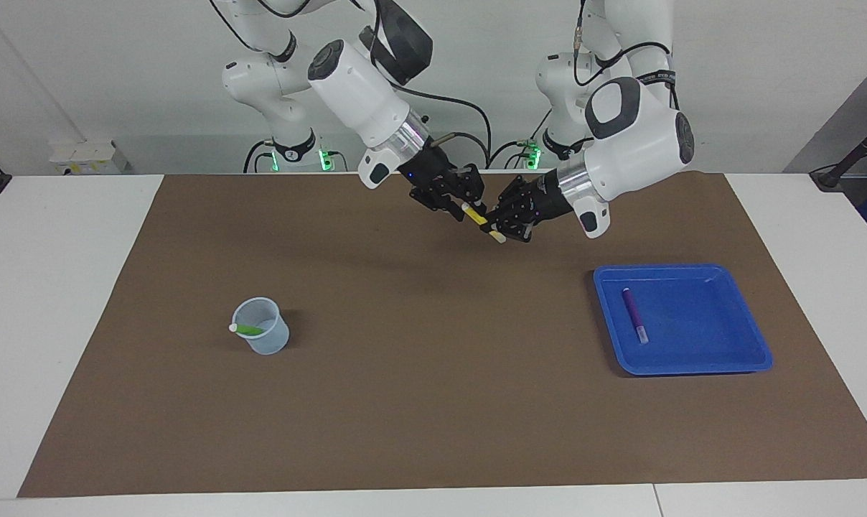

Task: Transfer and insert pens with both arms
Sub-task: 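Grasp the yellow pen with the right gripper from the left gripper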

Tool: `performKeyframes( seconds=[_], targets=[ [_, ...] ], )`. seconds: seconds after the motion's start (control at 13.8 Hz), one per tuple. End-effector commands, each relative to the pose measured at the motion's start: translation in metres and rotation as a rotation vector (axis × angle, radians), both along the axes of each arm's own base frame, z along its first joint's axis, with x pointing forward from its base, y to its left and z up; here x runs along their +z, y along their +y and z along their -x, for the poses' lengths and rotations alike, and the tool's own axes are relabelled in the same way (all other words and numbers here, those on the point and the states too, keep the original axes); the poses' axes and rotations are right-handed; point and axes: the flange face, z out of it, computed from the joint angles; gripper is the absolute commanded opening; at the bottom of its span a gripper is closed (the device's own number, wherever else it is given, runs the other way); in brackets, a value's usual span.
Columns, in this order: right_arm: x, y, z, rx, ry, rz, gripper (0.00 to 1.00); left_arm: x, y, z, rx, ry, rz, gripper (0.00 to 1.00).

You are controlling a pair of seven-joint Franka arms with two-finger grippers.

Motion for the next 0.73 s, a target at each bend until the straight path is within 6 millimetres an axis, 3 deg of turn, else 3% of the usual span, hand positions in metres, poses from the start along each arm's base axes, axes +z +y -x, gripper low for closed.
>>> performKeyframes(
  seconds=[0.0,0.44,0.65],
  targets=[
    [0.0001,0.0018,-0.0021,-0.017,-0.005,-0.025,0.44,0.0022,0.0011,0.0110,0.014,0.000,0.001,0.00],
    [0.0001,0.0018,-0.0021,-0.017,-0.005,-0.025,0.40,0.0007,0.0012,0.0114,0.012,0.001,0.000,0.00],
    [0.0002,0.0033,-0.0010,-0.014,-0.005,-0.025,0.27,0.0014,0.0013,0.0118,0.010,0.000,-0.001,0.00]
  ],
)
